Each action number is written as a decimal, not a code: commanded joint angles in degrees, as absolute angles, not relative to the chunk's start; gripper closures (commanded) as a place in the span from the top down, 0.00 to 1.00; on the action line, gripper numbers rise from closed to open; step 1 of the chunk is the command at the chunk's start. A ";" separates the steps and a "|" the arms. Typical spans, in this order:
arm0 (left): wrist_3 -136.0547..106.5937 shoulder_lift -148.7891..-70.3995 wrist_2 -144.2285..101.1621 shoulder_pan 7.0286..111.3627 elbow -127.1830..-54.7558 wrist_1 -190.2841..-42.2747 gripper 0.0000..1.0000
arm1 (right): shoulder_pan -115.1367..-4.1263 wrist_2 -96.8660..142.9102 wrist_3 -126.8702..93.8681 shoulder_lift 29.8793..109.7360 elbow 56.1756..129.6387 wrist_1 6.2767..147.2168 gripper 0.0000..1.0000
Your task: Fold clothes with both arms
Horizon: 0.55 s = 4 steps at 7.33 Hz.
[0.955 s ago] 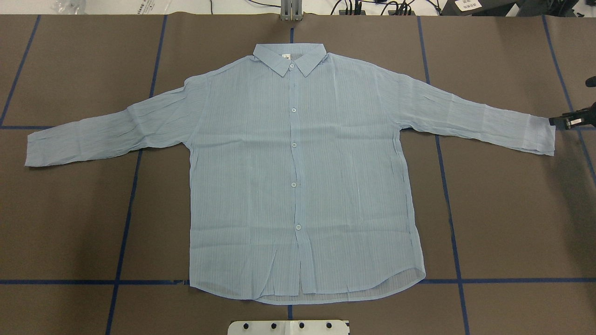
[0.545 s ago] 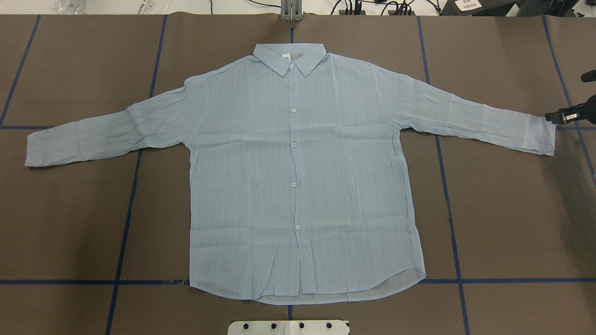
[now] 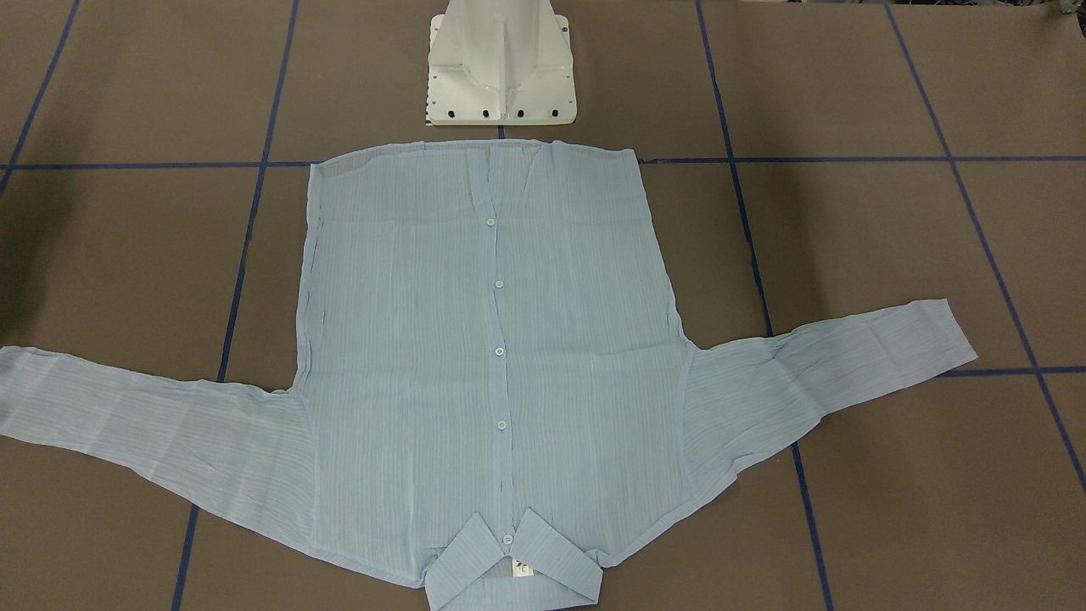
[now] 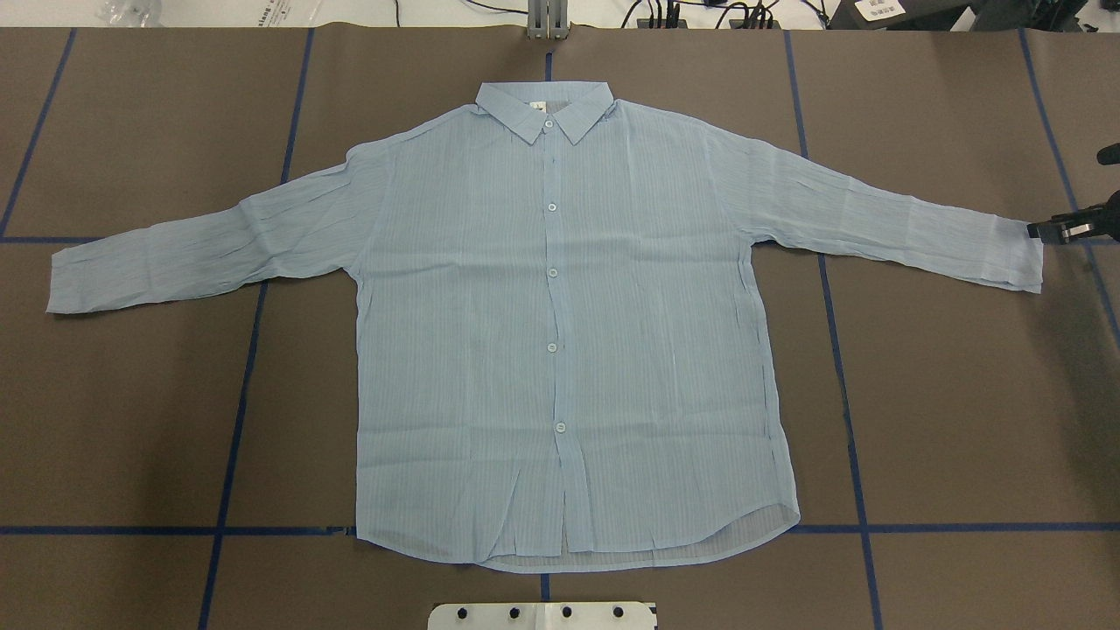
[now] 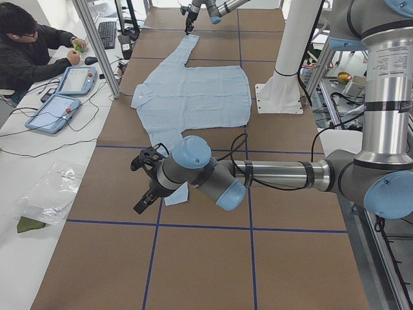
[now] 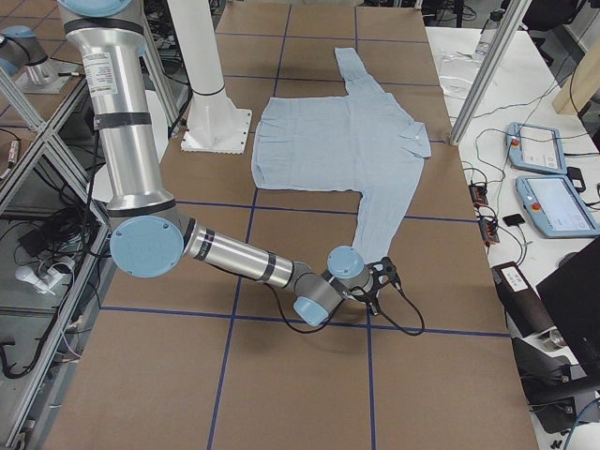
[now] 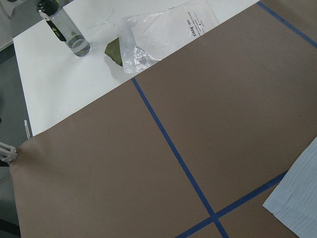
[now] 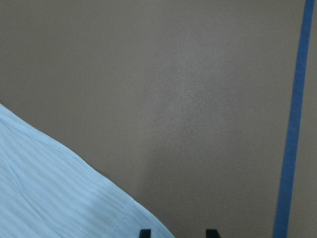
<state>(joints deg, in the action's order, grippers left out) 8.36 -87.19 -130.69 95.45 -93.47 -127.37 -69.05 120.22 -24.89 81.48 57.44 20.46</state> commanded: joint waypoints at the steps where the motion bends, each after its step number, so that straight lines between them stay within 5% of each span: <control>1: 8.35 -87.19 -130.69 95.45 -93.43 -127.35 1.00 | -68.99 120.24 -24.96 81.65 57.57 20.21 0.25; 2: 8.35 -87.19 -130.69 95.45 -93.43 -127.35 1.00 | -68.99 120.23 -25.05 81.65 57.57 20.21 0.05; 4: 8.35 -87.19 -130.69 95.45 -93.43 -127.35 1.00 | -69.17 120.23 -26.80 81.91 57.74 20.21 0.00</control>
<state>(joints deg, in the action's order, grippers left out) 8.35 -87.19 -130.69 95.45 -93.43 -127.35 -69.07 120.24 -25.74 81.76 57.57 20.22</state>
